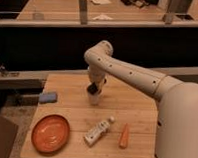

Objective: Place the eraser in the ceramic cup

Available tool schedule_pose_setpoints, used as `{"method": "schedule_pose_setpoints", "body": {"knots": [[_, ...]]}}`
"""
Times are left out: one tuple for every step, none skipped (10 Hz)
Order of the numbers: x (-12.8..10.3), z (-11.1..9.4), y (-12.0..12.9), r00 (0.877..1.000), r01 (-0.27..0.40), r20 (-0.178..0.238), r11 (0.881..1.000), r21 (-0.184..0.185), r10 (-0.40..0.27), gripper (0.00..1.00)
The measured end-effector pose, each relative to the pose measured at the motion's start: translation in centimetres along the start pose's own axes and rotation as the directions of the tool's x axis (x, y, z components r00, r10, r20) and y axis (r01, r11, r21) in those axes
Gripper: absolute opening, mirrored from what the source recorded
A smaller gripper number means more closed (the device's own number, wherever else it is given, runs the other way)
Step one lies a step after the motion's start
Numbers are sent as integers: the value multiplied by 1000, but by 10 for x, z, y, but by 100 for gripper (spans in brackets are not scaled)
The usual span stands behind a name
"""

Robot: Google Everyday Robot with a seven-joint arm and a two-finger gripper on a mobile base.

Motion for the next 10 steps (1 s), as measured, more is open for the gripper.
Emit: {"method": "schedule_pose_setpoints", "body": {"knots": [[-1, -1, 1, 1000, 0, 1, 1000, 1, 0, 78], [-1, -1, 1, 1000, 1, 3, 1000, 2, -1, 80], [-2, -1, 1, 1000, 5, 7, 1000, 3, -5, 80], [-3, -2, 2, 1000, 5, 9, 1000, 2, -5, 80], [-3, -3, 2, 1000, 6, 7, 1000, 1, -6, 80], [-3, -4, 3, 1000, 0, 6, 1000, -1, 0, 80], [-3, -5, 4, 1000, -4, 7, 1000, -2, 4, 80], [-3, -5, 4, 1000, -6, 8, 1000, -1, 6, 80], [-3, -7, 4, 1000, -8, 8, 1000, 0, 8, 80], [-4, -7, 5, 1000, -9, 9, 1000, 0, 9, 80]]}}
